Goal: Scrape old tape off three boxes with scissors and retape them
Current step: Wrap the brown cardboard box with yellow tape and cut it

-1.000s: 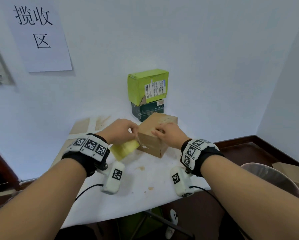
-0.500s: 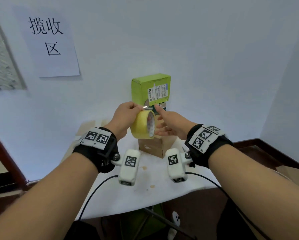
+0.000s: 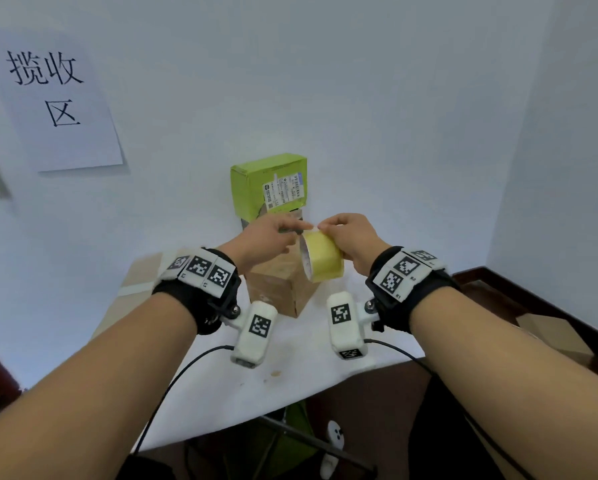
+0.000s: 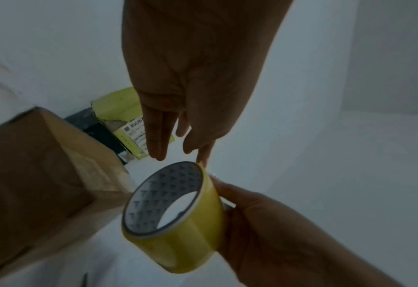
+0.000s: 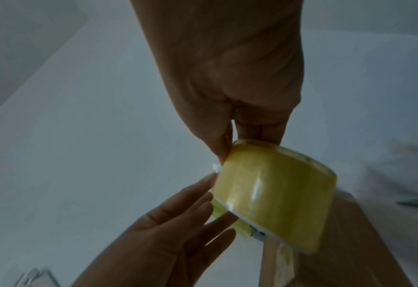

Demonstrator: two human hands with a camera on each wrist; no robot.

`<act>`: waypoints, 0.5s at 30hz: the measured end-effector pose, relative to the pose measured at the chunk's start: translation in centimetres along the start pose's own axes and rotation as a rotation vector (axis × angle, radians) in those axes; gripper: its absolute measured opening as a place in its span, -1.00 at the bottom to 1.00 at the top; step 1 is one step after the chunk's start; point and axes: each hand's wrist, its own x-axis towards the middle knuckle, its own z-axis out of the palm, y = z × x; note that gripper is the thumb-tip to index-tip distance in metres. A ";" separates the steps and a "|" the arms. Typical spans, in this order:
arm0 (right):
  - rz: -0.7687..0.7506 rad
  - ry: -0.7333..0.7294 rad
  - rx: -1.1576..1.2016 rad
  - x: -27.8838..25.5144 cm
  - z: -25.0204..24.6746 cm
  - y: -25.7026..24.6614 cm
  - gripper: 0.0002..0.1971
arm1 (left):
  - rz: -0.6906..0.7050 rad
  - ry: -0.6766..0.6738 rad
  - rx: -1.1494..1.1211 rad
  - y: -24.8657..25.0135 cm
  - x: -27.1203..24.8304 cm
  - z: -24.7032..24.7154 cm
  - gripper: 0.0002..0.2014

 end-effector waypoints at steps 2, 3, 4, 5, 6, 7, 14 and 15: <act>-0.006 -0.014 -0.067 0.0 -0.1 0.4 -0.79 | 0.025 0.072 0.127 -0.8 0.2 0.2 -0.61; -0.009 -0.011 -0.095 0.1 -0.1 0.7 -0.78 | 0.029 0.101 0.186 -1.3 0.2 0.5 -0.64; -0.003 -0.001 -0.118 0.1 -0.1 0.9 -0.78 | 0.025 0.114 0.250 -1.6 0.1 1.0 -0.67; 0.002 0.011 -0.138 0.3 -0.1 1.4 -0.77 | 0.020 0.112 0.330 -2.0 0.1 1.4 -0.65; 0.012 0.027 -0.167 0.4 -0.3 1.7 -0.76 | 0.003 0.101 0.411 -2.5 0.1 1.8 -0.52; 0.019 0.046 -0.200 0.5 -0.6 2.2 -0.75 | -0.030 0.085 0.465 -3.1 0.2 2.1 -0.34; 0.055 -0.040 -0.425 0.1 -1.7 3.5 -0.88 | -0.385 -0.097 0.602 -6.1 0.3 2.9 0.05; 0.055 -0.055 -0.432 0.1 -1.5 3.5 -0.90 | -0.376 -0.087 0.598 -6.4 0.4 2.9 0.03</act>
